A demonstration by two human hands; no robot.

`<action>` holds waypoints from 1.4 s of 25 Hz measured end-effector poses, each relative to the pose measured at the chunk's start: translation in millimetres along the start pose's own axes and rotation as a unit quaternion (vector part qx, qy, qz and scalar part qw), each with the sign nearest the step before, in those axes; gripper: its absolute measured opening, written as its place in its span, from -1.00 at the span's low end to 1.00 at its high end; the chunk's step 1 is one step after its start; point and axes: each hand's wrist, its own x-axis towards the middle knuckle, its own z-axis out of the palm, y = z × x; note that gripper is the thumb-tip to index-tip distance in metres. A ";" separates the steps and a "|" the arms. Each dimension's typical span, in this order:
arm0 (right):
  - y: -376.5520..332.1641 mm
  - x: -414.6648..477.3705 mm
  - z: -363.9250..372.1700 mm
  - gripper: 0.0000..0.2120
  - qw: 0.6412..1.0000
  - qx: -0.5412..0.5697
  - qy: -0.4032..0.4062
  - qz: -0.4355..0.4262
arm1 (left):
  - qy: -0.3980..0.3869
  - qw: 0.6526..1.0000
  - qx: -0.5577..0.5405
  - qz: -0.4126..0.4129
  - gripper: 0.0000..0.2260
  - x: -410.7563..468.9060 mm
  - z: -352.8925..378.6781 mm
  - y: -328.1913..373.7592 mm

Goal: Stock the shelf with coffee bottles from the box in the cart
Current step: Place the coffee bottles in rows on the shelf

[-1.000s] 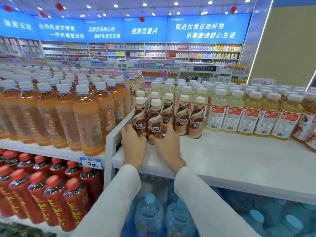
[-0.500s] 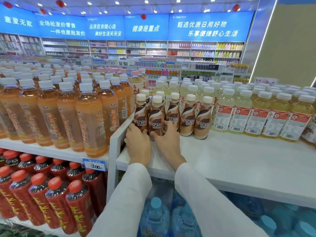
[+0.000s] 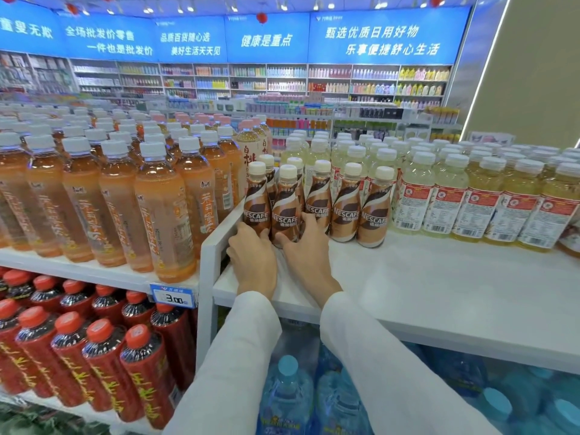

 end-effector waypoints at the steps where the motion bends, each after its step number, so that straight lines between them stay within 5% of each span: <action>1: -0.1 0.1 -0.3 -0.45 1.000 -0.004 -0.002 0.002 | -0.001 1.000 -0.002 -0.002 -0.56 0.3 0.3 -0.2; 15: -3.7 -8.6 -9.9 -0.24 0.999 -0.016 -0.042 0.025 | -0.022 1.000 -0.010 0.017 -0.57 -6.5 -4.4 -8.1; 26: 14.6 -146.2 -116.5 -0.59 0.989 -0.030 -0.119 -0.079 | -0.031 0.992 0.020 0.122 -0.55 -128.0 -89.9 -64.1; 31: 33.8 -226.5 -127.9 -0.58 0.980 0.015 -0.179 -0.080 | -0.005 0.996 0.000 0.088 -0.76 -215.7 -141.6 -110.5; 35: 47.5 -290.8 -100.1 -0.50 0.958 0.008 -0.281 -0.059 | 0.027 0.998 0.043 -0.039 -0.40 -275.8 -184.1 -171.6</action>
